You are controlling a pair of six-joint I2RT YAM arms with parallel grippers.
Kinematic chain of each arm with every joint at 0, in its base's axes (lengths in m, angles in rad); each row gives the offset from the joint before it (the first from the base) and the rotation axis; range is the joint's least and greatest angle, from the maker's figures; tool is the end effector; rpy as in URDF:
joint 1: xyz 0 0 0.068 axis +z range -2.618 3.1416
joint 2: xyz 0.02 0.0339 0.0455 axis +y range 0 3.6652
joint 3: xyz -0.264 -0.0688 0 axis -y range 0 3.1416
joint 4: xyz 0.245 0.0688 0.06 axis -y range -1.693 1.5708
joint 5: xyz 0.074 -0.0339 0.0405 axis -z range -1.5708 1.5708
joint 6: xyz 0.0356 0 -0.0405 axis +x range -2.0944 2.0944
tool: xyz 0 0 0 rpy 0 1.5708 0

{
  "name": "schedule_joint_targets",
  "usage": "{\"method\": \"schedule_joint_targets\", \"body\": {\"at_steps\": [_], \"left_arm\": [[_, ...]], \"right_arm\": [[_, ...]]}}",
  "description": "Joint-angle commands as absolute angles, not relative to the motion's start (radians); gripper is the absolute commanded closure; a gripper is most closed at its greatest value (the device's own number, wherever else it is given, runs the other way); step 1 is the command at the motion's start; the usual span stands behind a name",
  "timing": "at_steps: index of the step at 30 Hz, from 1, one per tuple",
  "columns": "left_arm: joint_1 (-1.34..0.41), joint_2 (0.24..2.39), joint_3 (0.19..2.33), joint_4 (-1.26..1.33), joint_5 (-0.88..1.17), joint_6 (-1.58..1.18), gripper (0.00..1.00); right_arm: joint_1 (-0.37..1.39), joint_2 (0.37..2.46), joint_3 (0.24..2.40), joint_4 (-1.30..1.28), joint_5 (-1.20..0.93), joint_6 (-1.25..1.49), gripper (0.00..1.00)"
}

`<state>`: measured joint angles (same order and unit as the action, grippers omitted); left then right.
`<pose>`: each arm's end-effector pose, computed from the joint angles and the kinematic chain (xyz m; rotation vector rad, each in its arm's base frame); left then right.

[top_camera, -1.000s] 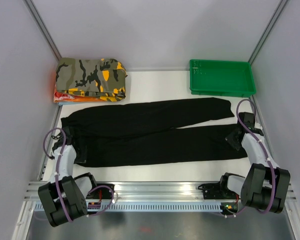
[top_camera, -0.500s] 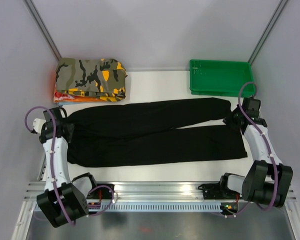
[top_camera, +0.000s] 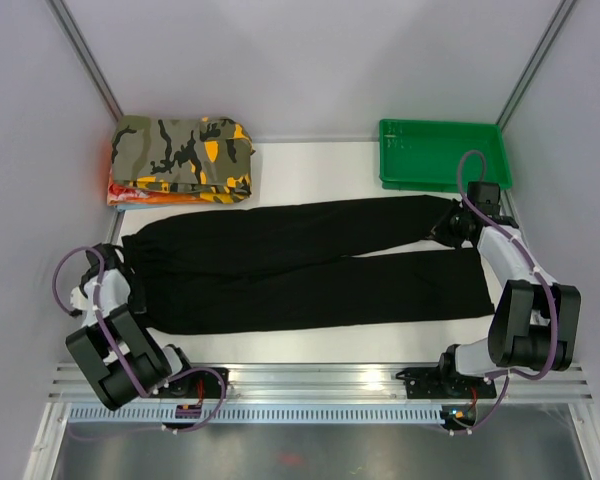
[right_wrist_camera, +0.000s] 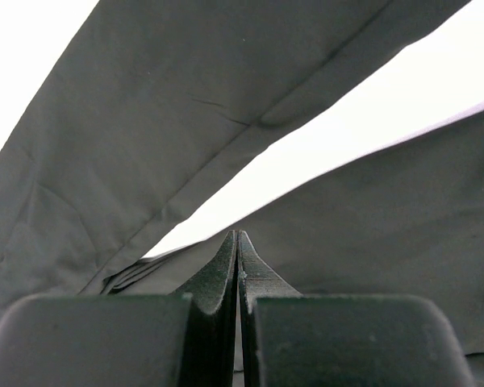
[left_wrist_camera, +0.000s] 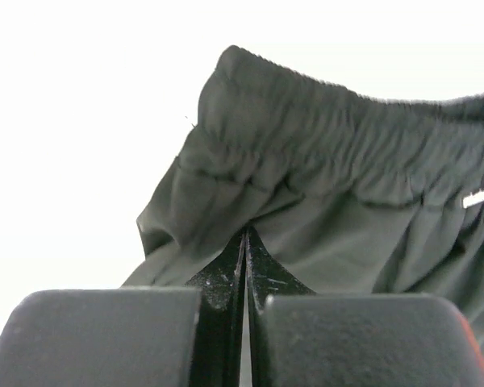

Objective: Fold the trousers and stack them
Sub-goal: Flatten the trousers out

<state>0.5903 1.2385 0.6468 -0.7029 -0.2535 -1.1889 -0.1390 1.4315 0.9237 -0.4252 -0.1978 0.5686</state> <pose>0.1614 0.1189 0.1719 -2.2029 1.7220 0.2259 0.2896 -0.0335 0.2207 0.7980 2.3996 0.4229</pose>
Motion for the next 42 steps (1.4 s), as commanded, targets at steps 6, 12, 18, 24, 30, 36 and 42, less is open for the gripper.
{"method": "schedule_joint_targets", "body": {"at_steps": [6,12,18,24,30,36,42], "left_arm": [[0.695,1.279,0.612,-0.624,-0.305,-1.229,0.98],[0.755,1.387,0.646,-0.598,-0.275,-1.134,0.98],[0.827,1.444,0.650,-0.624,-0.275,-1.094,0.98],[0.913,1.393,0.666,-0.719,-0.357,-1.111,0.98],[0.923,1.320,0.739,-0.772,-0.396,-1.043,0.98],[0.922,1.217,0.739,-0.655,-0.108,-0.816,0.96],[0.881,1.103,0.830,-0.618,0.060,-0.723,0.49]], "right_arm": [[-0.132,1.445,0.963,-0.422,-0.202,0.543,1.00],[-0.132,1.436,0.951,-0.426,-0.180,0.563,1.00],[-0.132,1.410,0.950,-0.456,-0.132,0.569,1.00],[-0.132,1.382,0.914,-0.454,-0.089,0.607,1.00],[-0.132,1.347,0.822,-0.439,-0.038,0.624,1.00],[-0.132,1.388,0.811,-0.397,-0.080,0.624,1.00],[-0.132,1.459,0.908,-0.391,-0.134,0.571,1.00]]}}
